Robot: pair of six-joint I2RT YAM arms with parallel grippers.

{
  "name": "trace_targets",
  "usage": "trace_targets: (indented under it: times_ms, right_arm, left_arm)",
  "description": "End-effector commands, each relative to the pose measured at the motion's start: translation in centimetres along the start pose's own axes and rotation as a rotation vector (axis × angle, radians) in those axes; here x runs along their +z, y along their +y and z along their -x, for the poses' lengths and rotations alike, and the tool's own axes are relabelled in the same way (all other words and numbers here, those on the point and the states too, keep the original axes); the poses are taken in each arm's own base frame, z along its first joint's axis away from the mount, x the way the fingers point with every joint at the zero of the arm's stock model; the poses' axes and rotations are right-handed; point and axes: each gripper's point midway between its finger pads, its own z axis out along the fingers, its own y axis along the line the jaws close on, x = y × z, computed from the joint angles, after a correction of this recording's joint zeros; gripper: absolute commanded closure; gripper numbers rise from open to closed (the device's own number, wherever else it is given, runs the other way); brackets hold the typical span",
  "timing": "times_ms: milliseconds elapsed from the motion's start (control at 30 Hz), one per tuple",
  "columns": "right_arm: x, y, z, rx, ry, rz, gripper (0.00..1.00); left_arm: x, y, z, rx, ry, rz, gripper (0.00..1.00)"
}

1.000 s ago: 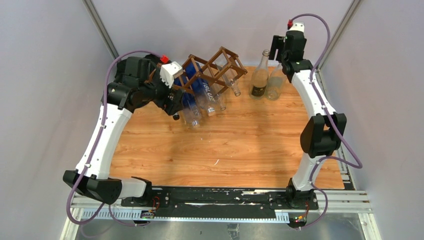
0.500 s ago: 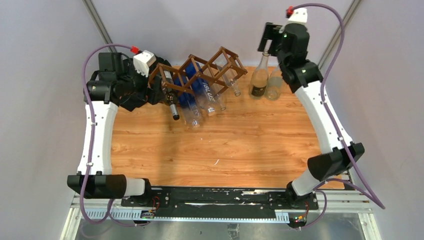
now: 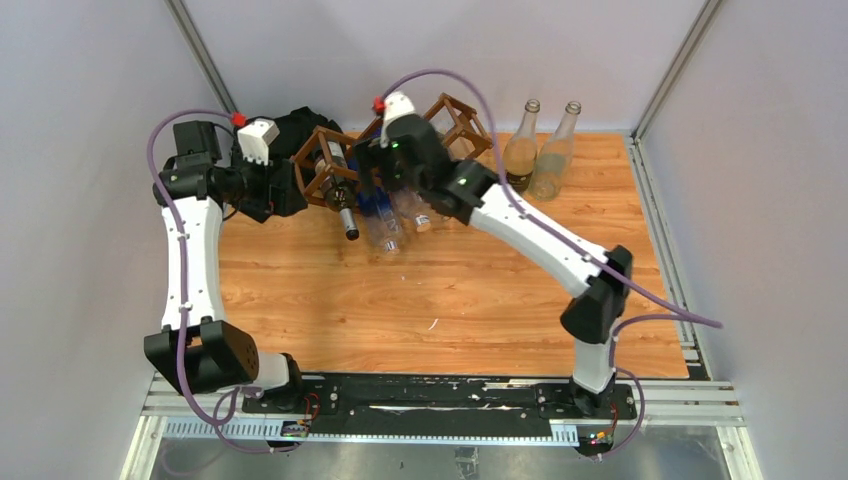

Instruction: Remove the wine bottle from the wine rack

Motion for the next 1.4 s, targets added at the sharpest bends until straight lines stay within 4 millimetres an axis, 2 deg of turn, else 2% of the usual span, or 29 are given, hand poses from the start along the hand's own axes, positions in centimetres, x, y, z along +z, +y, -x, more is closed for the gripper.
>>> trace_targets:
  times_ms: [0,167,300,433,533,700,867,1000,1200,1367]
  right_arm:
    - [1.8,4.6,-2.5,0.005,0.075,0.072,0.09]
    - [4.9,5.6,-4.1,0.007,0.106,0.071,0.07]
    - [7.5,5.6,-6.2,0.026,0.141,0.07,0.06]
    - [9.7,5.0,-9.3,0.068,0.205,0.073,0.07]
    - [10.8,5.1,-11.3,0.103,0.25,0.103,0.11]
    - [11.7,5.9,-13.1,0.125,0.286,0.148,0.17]
    - [12.3,6.7,-15.5,0.143,0.329,0.194,0.24]
    - [13.0,6.8,-17.1,0.152,0.346,0.2,0.33]
    - [13.3,7.4,-17.2,0.187,0.325,0.227,0.45]
    - [13.1,7.5,-16.6,0.204,0.303,0.229,0.53]
  left_arm:
    - [-0.4,-1.1,-1.2,0.018,-0.005,-0.038,0.0]
    - [-0.5,-1.9,-2.2,0.024,-0.005,-0.06,0.0]
    - [-1.3,-4.4,-1.0,-0.025,-0.066,-0.154,0.0]
    - [-2.8,-7.0,-0.1,-0.059,-0.124,-0.242,0.0]
    - [-3.4,-7.8,0.4,-0.107,-0.136,-0.257,0.0]
    - [-5.1,-9.6,2.3,-0.222,-0.171,-0.304,0.0]
    - [-9.0,-13.0,4.5,-0.287,-0.244,-0.362,0.0]
    - [-11.8,-15.2,5.3,-0.281,-0.303,-0.372,0.0]
    - [-14.9,-18.2,6.6,-0.329,-0.33,-0.468,0.0]
    - [-15.6,-19.2,6.8,-0.348,-0.315,-0.527,0.0]
